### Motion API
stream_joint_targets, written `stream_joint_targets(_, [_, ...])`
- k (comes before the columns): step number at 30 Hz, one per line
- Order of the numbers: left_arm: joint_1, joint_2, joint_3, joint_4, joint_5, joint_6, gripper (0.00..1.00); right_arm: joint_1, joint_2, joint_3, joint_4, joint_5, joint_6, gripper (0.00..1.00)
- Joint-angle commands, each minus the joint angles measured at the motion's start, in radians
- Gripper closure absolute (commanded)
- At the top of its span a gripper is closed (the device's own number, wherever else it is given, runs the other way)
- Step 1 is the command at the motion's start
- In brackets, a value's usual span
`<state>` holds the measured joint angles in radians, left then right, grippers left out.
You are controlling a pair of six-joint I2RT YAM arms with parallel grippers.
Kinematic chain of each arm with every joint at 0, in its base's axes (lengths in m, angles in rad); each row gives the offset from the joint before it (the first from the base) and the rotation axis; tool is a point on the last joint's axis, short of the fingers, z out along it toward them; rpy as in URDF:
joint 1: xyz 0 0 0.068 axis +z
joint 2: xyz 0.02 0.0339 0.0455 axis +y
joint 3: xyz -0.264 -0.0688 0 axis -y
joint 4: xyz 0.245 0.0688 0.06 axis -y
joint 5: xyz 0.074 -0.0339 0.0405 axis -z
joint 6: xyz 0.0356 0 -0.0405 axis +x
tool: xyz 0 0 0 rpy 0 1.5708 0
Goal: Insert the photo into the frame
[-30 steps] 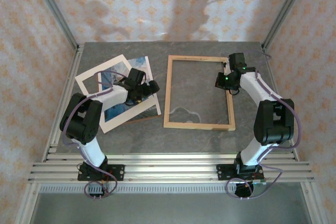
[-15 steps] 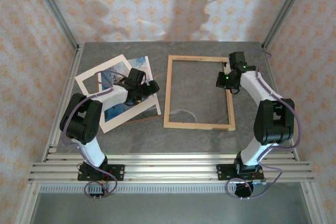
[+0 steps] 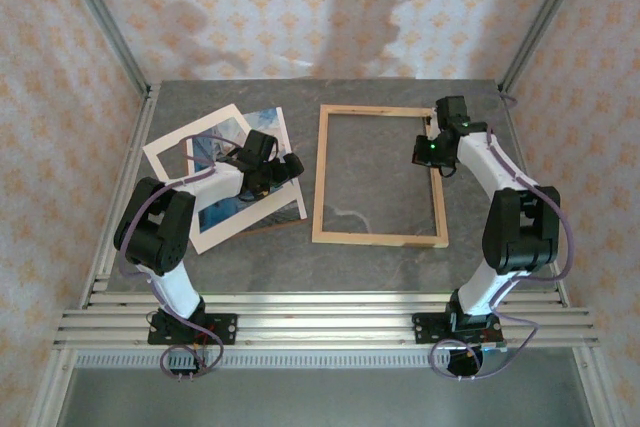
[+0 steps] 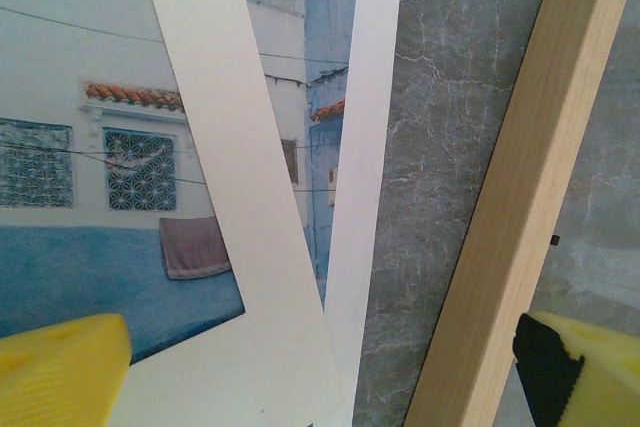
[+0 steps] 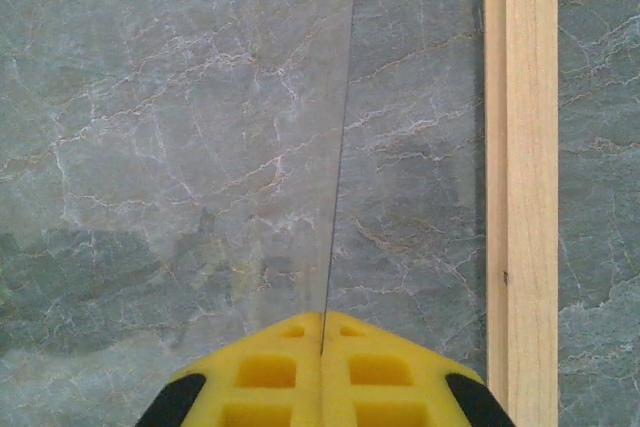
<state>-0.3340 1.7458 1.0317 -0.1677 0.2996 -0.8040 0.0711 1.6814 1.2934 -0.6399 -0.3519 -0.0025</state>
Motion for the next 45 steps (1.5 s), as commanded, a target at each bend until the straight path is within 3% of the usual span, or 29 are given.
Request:
stream_joint_targets(1, [-0.008, 0.008, 0.015, -0.014, -0.011, 0.004, 0.01, -0.001, 0.014, 0.033, 0.009, -0.008, -0.005, 0.97])
stream_joint_targets(10, [-0.01, 0.009, 0.011, -0.008, -0.01, -0.001, 0.01, -0.001, 0.002, -0.019, 0.041, -0.097, 0.072, 0.96])
stream_joint_targets(17, [-0.013, 0.008, 0.01, -0.005, -0.01, -0.001, 0.01, -0.001, 0.006, -0.02, 0.022, -0.05, 0.057, 0.96])
stream_joint_targets(31, [-0.013, -0.003, -0.001, -0.004, -0.012, 0.0, 0.01, -0.001, 0.026, -0.021, 0.005, 0.08, 0.039, 0.53])
stream_joint_targets(38, [-0.013, -0.012, 0.006, -0.009, -0.011, 0.002, 0.01, -0.001, 0.04, -0.025, 0.005, 0.147, 0.045, 0.4])
stream_joint_targets(45, [-0.013, -0.03, 0.008, -0.027, -0.02, 0.012, 0.01, -0.001, 0.013, 0.004, -0.033, 0.226, 0.064, 0.36])
